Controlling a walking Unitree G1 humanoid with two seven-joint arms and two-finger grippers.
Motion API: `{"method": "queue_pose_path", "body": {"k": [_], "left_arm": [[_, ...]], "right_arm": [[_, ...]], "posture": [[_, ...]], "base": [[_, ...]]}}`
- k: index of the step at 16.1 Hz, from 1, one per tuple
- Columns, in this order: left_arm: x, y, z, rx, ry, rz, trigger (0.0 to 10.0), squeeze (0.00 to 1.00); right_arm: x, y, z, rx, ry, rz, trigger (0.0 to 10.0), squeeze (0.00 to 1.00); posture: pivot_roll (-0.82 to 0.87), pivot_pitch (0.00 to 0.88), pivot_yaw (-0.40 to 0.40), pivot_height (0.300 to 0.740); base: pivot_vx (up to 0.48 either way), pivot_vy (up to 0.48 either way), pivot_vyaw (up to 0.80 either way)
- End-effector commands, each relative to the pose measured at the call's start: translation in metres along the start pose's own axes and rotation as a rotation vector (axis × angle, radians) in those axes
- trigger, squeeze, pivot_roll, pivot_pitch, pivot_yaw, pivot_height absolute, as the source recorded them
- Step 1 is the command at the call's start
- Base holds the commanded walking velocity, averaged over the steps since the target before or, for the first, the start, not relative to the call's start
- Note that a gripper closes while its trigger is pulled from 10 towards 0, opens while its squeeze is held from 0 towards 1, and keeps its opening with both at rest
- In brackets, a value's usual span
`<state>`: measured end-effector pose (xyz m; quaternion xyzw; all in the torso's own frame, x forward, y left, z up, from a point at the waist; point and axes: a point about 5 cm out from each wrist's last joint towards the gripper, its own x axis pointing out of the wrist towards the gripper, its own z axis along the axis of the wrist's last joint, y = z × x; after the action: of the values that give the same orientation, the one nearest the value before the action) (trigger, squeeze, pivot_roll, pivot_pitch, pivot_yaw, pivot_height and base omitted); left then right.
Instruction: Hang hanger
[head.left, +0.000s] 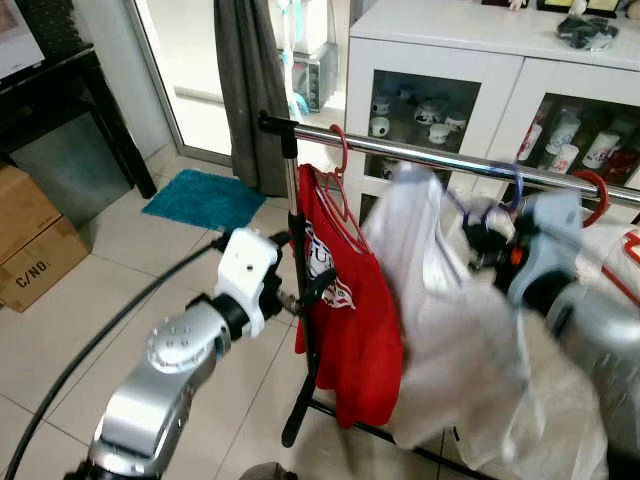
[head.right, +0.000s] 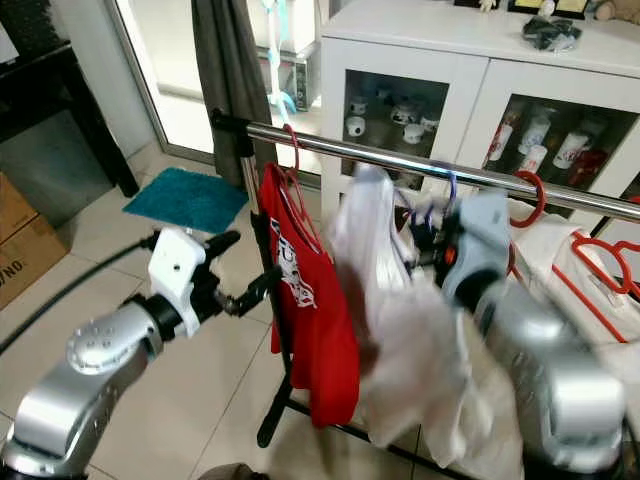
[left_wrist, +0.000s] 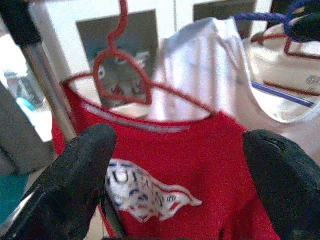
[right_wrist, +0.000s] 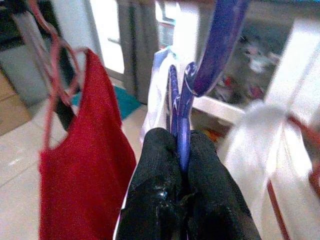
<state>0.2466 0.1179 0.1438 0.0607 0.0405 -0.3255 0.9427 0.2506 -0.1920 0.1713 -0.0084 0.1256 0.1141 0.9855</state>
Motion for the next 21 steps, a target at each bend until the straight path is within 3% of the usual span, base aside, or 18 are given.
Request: {"method": "queue_pose_path", "body": {"k": [1, 8, 13, 21], "left_arm": [[-0.001, -0.001, 0.001, 0.004, 0.001, 0.025, 10.0, 0.00], [-0.007, -0.004, -0.004, -0.054, 0.016, 0.071, 10.0, 0.00], [-0.005, -0.005, -0.004, -0.065, 0.017, 0.057, 10.0, 0.00], [-0.008, -0.007, -0.004, -0.074, 0.025, 0.037, 10.0, 0.00]], "right_arm": [[-0.002, 0.008, 0.004, -0.025, -0.067, -0.039, 0.0, 0.00], [-0.010, 0.029, -0.018, 0.001, -0.085, -0.125, 0.0, 0.00], [-0.012, 0.030, -0.020, -0.001, -0.091, -0.134, 0.0, 0.00], [-0.014, 0.034, -0.022, -0.010, -0.074, -0.112, 0.0, 0.00]], "posture": [[0.04, 0.000, 0.033, 0.740], [0.04, 0.000, 0.015, 0.740], [0.03, 0.000, 0.014, 0.740], [0.03, 0.000, 0.018, 0.740]], "base": [[0.000, 0.000, 0.00], [0.000, 0.000, 0.00], [-0.250, 0.000, 0.00], [0.000, 0.000, 0.00]]}}
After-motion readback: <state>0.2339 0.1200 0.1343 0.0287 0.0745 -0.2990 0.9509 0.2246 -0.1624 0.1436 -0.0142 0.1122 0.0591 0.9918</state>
